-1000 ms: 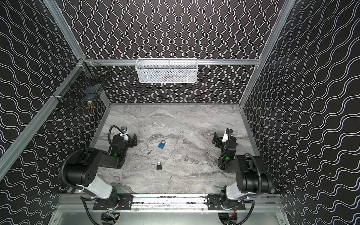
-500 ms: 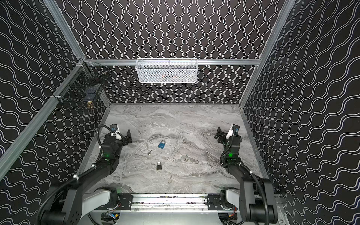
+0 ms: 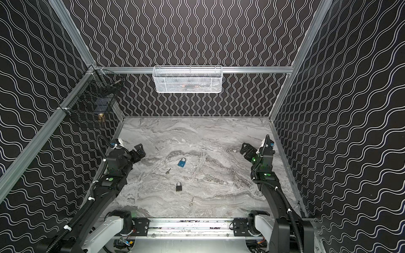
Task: Unlock with the key
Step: 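Move the right gripper toward the silver key while the left approaches the padlocks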
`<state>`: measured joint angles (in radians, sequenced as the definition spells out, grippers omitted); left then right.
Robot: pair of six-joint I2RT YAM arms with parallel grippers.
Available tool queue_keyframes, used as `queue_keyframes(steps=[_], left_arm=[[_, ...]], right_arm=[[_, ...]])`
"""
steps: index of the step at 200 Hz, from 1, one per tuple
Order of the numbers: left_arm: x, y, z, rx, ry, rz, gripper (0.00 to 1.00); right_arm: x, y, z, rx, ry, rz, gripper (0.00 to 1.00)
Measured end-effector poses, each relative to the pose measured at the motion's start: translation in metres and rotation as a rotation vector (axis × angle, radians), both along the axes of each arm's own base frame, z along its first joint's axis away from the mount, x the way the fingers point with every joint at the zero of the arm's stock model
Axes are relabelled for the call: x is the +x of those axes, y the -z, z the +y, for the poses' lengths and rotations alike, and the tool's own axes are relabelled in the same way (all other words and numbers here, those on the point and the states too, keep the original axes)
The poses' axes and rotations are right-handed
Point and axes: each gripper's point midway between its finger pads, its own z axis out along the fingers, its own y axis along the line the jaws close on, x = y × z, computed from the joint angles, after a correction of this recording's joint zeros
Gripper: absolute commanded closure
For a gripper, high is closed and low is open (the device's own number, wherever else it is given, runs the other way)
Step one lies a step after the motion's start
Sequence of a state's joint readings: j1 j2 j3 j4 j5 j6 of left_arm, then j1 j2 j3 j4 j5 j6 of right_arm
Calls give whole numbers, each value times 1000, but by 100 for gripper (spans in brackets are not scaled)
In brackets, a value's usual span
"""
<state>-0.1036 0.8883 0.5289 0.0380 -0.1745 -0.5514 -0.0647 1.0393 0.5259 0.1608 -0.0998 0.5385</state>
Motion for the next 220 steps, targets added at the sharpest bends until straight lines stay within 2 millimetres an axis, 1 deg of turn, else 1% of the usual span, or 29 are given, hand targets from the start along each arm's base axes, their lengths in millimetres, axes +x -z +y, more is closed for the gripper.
queue_keyframes(steps=[22,51,74,102,120,141,157,178,192,220], left_arm=[[-2,4,-13,-48,60,26,1],[-5,-1,-29,-91,148,31,1],[-10,-1,-42,-140,209,44,1],[-18,0,-63,-194,312,64,1],[-26,1,-76,-223,365,82,1],[-36,2,-90,-232,418,102,1],[-47,5,-106,-246,478,112,1],[-63,12,-126,-259,548,147,1],[-74,13,-140,-257,602,162,1],[-92,13,-159,-254,662,176,1]], right_arm=[[-5,6,8,22,-42,43,1],[-5,6,26,38,-138,90,1],[-13,7,51,30,-231,128,1],[-21,1,84,-10,-330,162,1],[-28,4,103,-28,-383,206,1],[-41,12,129,-59,-457,270,1],[-55,18,145,-83,-512,317,1],[-73,27,159,-114,-566,373,1],[-87,32,167,-138,-595,407,1],[-116,41,185,-168,-666,469,1]])
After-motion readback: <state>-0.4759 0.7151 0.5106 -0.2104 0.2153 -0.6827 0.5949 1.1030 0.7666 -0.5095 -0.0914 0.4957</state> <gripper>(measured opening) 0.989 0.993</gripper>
